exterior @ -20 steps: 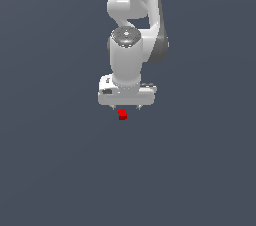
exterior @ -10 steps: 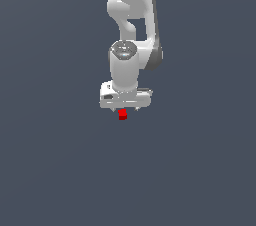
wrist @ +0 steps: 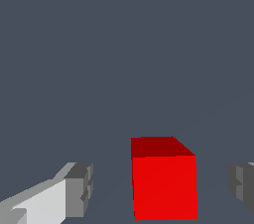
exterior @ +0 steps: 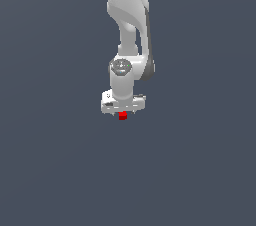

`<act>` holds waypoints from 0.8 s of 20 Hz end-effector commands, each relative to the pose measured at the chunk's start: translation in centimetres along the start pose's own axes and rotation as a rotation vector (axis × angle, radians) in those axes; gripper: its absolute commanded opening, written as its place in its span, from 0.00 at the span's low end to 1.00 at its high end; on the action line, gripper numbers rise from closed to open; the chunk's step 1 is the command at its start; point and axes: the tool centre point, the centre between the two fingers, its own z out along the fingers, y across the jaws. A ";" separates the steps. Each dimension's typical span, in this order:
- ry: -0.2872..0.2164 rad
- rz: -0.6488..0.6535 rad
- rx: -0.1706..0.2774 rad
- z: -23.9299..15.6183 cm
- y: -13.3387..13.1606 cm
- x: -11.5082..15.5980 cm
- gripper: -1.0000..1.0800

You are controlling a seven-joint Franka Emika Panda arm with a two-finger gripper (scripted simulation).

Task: Pick up the red cube and move it to a goal position.

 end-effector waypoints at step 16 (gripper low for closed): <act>-0.003 -0.032 0.002 3.3 0.4 -1.1 0.00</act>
